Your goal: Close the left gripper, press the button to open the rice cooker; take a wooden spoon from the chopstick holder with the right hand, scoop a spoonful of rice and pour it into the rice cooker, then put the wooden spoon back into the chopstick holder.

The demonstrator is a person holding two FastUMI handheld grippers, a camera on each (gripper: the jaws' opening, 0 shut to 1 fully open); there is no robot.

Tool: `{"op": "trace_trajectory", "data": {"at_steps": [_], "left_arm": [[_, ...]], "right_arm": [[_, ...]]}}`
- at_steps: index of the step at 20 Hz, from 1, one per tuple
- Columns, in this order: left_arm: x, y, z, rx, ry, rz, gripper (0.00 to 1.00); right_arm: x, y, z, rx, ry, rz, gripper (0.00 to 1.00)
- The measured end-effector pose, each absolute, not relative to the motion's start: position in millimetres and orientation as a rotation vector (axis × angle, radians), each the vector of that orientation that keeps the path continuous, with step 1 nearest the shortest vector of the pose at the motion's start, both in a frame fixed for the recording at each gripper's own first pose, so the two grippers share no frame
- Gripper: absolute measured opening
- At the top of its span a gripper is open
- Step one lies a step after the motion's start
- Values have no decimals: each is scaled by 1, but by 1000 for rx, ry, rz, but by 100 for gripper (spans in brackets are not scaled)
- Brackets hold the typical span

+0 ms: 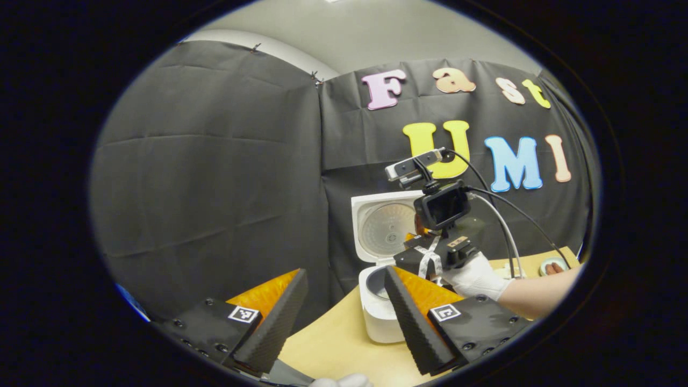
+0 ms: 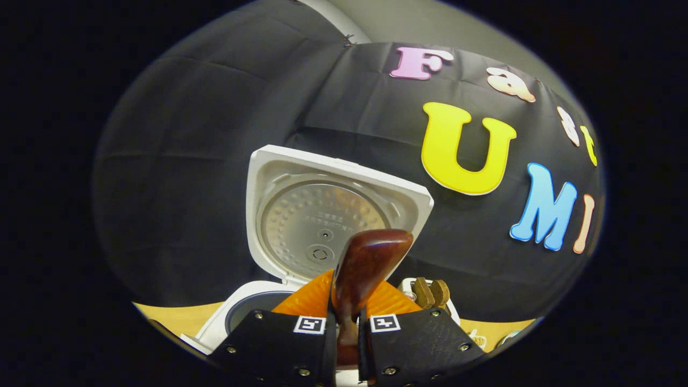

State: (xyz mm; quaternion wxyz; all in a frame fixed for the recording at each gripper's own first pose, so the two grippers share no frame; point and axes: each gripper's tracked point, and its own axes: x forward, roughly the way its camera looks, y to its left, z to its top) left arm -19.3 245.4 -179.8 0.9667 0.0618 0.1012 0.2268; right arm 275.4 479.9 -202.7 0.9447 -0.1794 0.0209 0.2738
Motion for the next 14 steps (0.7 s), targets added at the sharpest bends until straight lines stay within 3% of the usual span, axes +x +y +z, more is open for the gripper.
{"op": "trace_trajectory", "data": {"at_steps": [7,14], "left_arm": [[-22,243,-180,124,208,451,100],[-23,246,-176,115,198,443,100]], "right_arm": [[276,473,-202,-269,111,570,16],[282,449,-176,261,316,550,16]]}}
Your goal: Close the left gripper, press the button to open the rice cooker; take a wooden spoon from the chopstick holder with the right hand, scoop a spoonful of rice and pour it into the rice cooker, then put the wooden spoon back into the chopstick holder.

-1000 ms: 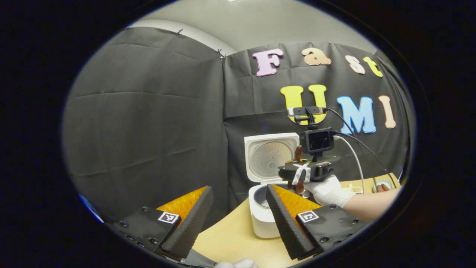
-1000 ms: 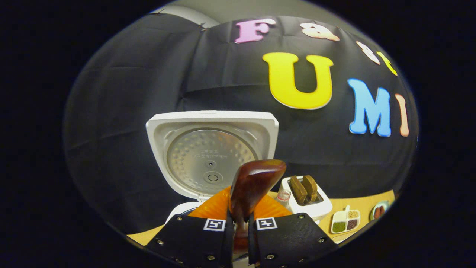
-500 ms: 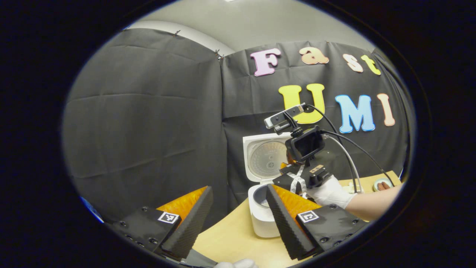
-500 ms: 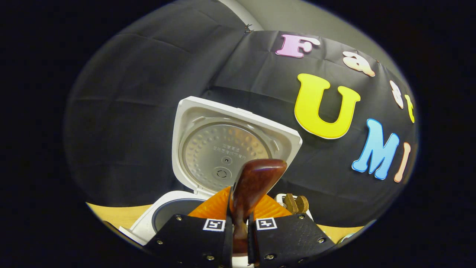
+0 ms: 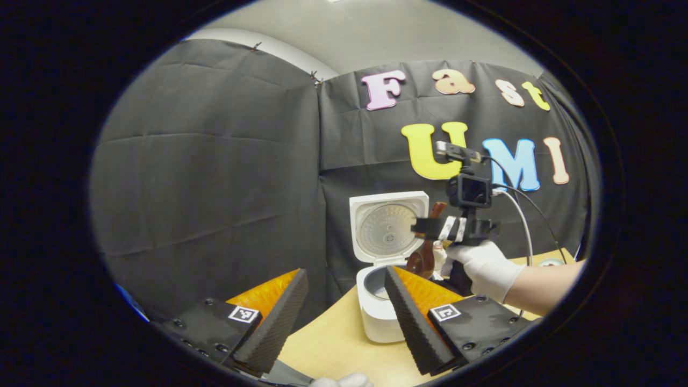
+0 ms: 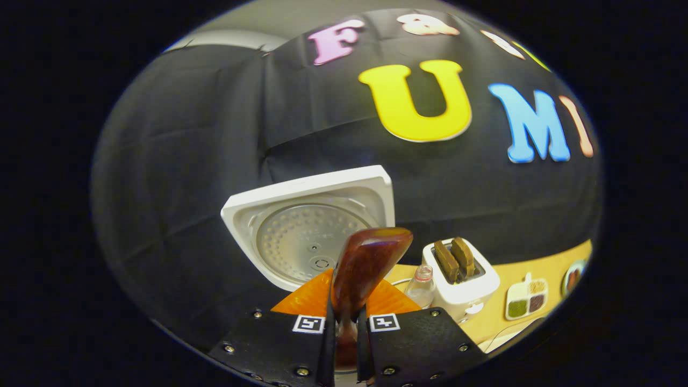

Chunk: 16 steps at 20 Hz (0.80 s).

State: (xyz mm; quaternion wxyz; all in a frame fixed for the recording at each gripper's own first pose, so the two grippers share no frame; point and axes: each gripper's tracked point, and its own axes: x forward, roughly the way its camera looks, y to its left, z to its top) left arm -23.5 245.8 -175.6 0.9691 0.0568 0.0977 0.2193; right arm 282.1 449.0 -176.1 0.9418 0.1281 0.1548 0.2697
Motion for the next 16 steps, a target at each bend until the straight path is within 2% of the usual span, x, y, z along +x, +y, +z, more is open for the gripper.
{"op": "trace_trajectory", "data": {"at_steps": [8,16], "left_arm": [[-24,222,-162,134,166,378,100],[-10,148,-145,134,113,227,100]], "right_arm": [[291,351,-143,384,282,414,16],[297,157,-133,417,205,152,16]]}}
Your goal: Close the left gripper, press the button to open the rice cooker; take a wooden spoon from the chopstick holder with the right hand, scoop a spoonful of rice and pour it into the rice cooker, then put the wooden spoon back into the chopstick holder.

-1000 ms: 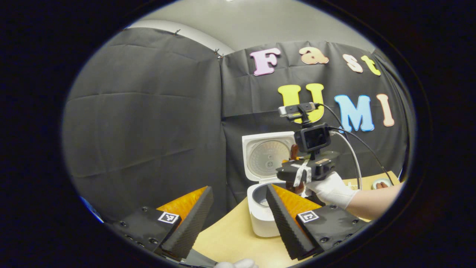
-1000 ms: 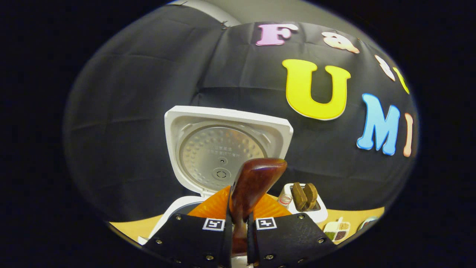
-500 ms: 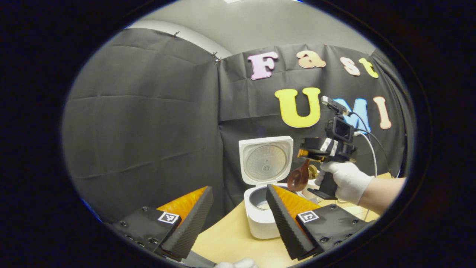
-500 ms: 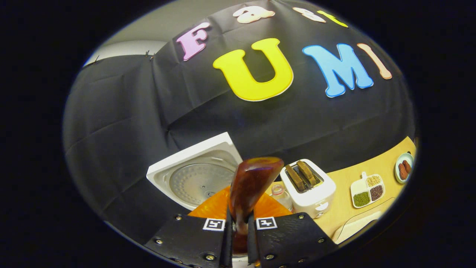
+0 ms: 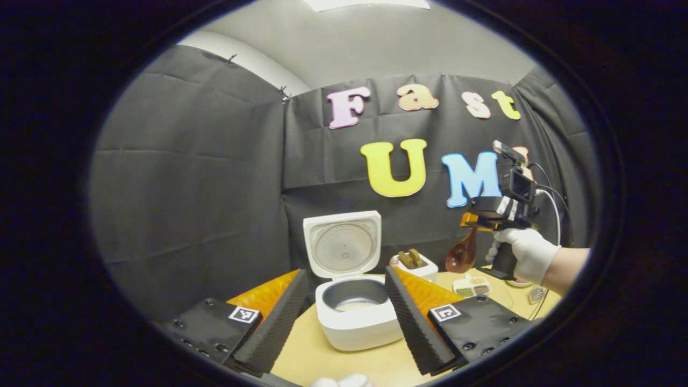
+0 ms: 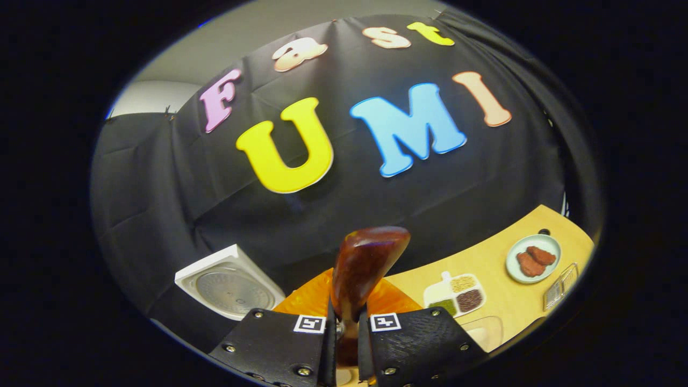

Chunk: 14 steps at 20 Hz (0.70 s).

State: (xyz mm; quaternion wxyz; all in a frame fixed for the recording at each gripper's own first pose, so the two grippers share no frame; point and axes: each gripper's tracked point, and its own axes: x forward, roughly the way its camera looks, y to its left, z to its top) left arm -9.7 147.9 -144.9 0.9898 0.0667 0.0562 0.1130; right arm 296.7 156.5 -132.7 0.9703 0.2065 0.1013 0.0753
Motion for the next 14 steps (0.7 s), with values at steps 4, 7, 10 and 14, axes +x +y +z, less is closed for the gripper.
{"op": "trace_trajectory", "data": {"at_steps": [4,7,10,14], "left_arm": [[-10,108,-130,146,84,167,100],[-11,79,-120,151,65,125,100],[-7,58,-115,163,56,109,100],[-5,35,-114,176,63,94,99]], "right_arm": [[288,46,-137,388,172,13,16],[283,-33,-143,371,149,-86,16],[273,-104,-162,339,154,-177,16],[261,-171,-196,356,191,-267,16]]}}
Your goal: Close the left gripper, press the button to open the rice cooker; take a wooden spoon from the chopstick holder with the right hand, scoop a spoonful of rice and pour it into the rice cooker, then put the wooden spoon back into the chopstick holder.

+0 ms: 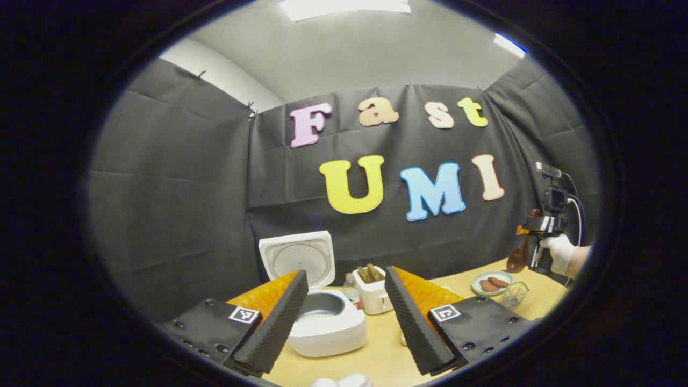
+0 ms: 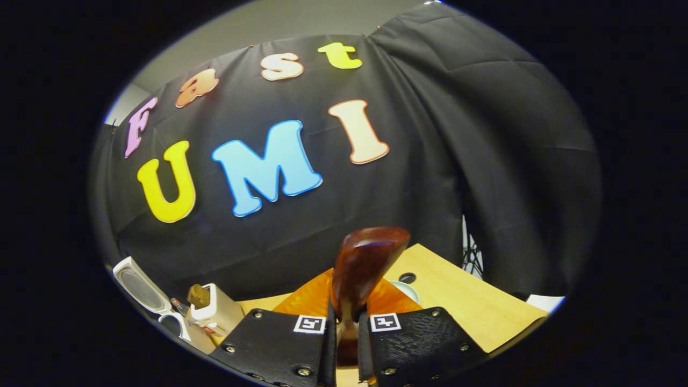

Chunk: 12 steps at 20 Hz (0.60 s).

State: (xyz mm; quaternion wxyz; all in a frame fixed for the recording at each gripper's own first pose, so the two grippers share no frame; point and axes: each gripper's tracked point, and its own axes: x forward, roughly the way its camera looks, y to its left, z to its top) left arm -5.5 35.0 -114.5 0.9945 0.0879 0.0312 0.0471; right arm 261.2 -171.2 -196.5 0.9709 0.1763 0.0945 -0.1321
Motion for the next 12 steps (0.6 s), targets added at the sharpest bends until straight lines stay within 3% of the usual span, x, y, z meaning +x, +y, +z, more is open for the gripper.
{"op": "trace_trajectory", "data": {"at_steps": [12], "left_arm": [[1,-4,-117,223,87,97,96]], "right_arm": [[257,-202,-322,393,368,-300,16]]}}
